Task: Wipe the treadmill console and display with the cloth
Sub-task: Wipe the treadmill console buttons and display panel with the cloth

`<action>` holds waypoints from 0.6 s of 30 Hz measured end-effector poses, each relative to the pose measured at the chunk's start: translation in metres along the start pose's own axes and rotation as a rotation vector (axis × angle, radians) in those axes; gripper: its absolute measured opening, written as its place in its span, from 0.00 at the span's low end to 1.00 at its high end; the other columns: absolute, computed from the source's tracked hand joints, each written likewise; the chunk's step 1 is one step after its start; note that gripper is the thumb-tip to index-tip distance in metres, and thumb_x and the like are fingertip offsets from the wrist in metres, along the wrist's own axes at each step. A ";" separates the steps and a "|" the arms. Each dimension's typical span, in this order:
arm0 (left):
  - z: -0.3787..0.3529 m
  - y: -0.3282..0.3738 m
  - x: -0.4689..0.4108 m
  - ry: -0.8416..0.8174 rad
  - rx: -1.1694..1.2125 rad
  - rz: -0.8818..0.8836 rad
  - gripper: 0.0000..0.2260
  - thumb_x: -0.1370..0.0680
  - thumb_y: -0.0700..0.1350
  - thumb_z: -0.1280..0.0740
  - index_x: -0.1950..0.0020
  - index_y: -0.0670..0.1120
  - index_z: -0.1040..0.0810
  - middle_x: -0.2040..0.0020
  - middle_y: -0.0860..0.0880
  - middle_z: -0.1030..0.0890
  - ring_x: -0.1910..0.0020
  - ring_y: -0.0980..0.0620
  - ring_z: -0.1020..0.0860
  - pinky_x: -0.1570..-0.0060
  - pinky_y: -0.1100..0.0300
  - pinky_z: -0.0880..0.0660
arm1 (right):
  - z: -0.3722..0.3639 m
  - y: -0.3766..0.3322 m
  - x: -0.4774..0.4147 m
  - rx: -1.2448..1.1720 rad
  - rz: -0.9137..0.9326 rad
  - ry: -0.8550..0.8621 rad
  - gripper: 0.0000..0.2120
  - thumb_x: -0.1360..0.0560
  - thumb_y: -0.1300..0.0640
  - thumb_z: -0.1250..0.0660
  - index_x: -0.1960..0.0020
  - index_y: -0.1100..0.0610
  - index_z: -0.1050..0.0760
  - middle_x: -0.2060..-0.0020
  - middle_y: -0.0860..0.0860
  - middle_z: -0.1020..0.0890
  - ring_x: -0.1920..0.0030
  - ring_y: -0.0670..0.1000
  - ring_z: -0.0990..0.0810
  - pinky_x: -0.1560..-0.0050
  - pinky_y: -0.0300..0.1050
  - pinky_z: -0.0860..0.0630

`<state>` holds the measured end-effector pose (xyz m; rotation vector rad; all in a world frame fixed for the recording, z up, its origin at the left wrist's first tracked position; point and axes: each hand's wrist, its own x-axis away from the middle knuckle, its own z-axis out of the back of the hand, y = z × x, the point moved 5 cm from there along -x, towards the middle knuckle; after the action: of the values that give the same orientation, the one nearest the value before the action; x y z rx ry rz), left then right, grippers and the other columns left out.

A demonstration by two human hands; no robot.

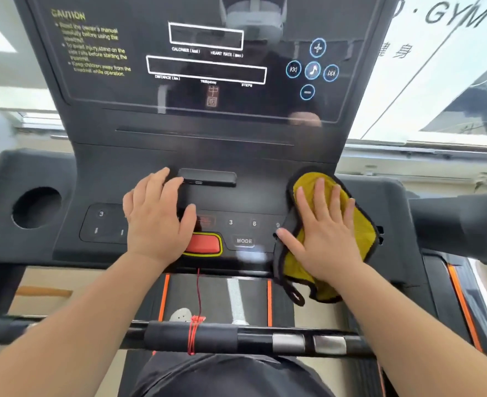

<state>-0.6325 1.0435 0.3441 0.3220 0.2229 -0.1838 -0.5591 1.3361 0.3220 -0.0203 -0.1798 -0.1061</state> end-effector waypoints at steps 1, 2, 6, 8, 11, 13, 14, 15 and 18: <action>0.001 0.000 0.000 0.008 0.010 0.008 0.23 0.25 0.55 0.40 0.34 0.44 0.24 0.29 0.43 0.27 0.31 0.39 0.30 0.35 0.41 0.37 | 0.003 -0.004 -0.010 0.013 -0.012 0.024 0.44 0.25 0.24 0.66 0.17 0.48 0.66 0.18 0.58 0.65 0.20 0.66 0.68 0.21 0.67 0.65; 0.002 0.000 0.000 0.011 0.017 0.013 0.23 0.25 0.55 0.41 0.34 0.44 0.24 0.29 0.43 0.27 0.31 0.39 0.30 0.34 0.41 0.37 | 0.006 -0.010 -0.020 0.022 -0.015 0.043 0.45 0.24 0.24 0.64 0.17 0.49 0.66 0.18 0.60 0.65 0.20 0.67 0.67 0.21 0.68 0.65; 0.003 0.003 0.000 -0.003 0.017 0.016 0.25 0.25 0.55 0.41 0.33 0.44 0.24 0.28 0.43 0.27 0.30 0.39 0.30 0.33 0.40 0.38 | 0.013 -0.042 -0.049 0.008 0.059 0.111 0.45 0.23 0.26 0.56 0.16 0.51 0.62 0.18 0.62 0.62 0.21 0.71 0.64 0.24 0.68 0.69; 0.003 0.003 0.001 -0.008 0.021 0.020 0.25 0.25 0.55 0.42 0.33 0.44 0.25 0.28 0.43 0.27 0.29 0.39 0.30 0.32 0.39 0.38 | 0.013 -0.064 -0.055 0.032 0.170 0.130 0.44 0.22 0.27 0.53 0.16 0.50 0.60 0.17 0.59 0.60 0.20 0.70 0.63 0.24 0.67 0.69; 0.003 0.003 0.001 -0.020 0.017 0.015 0.25 0.24 0.55 0.42 0.32 0.44 0.25 0.28 0.43 0.27 0.29 0.39 0.30 0.32 0.39 0.37 | 0.009 -0.091 -0.055 0.066 0.346 0.103 0.41 0.20 0.29 0.54 0.16 0.51 0.62 0.17 0.53 0.62 0.19 0.63 0.67 0.22 0.64 0.68; 0.001 0.003 0.000 -0.026 0.012 0.007 0.25 0.24 0.55 0.42 0.32 0.44 0.25 0.28 0.43 0.27 0.29 0.38 0.30 0.33 0.39 0.37 | 0.007 -0.089 -0.048 0.055 0.385 0.089 0.41 0.19 0.29 0.57 0.16 0.51 0.62 0.17 0.51 0.62 0.18 0.59 0.67 0.20 0.62 0.66; 0.001 0.003 0.000 -0.028 0.014 0.005 0.25 0.24 0.55 0.42 0.32 0.44 0.25 0.28 0.43 0.27 0.29 0.38 0.30 0.33 0.39 0.36 | 0.005 -0.082 -0.042 0.044 0.396 0.083 0.40 0.20 0.29 0.58 0.16 0.51 0.59 0.16 0.50 0.59 0.18 0.58 0.65 0.19 0.62 0.63; 0.000 0.002 0.000 -0.027 0.017 0.004 0.25 0.24 0.55 0.42 0.32 0.44 0.25 0.28 0.43 0.27 0.29 0.38 0.30 0.33 0.39 0.36 | 0.003 -0.073 -0.033 0.030 0.393 0.074 0.40 0.20 0.29 0.58 0.15 0.50 0.56 0.16 0.49 0.57 0.17 0.57 0.63 0.19 0.63 0.60; -0.001 0.000 0.001 -0.019 0.030 0.004 0.25 0.25 0.55 0.41 0.32 0.44 0.25 0.27 0.43 0.28 0.29 0.39 0.31 0.32 0.39 0.37 | -0.006 -0.037 -0.009 0.003 0.253 0.063 0.39 0.20 0.28 0.60 0.15 0.48 0.55 0.16 0.48 0.55 0.17 0.55 0.61 0.19 0.63 0.58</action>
<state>-0.6318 1.0438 0.3435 0.3503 0.2005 -0.1865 -0.5709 1.3003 0.3153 -0.0365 -0.1131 0.1456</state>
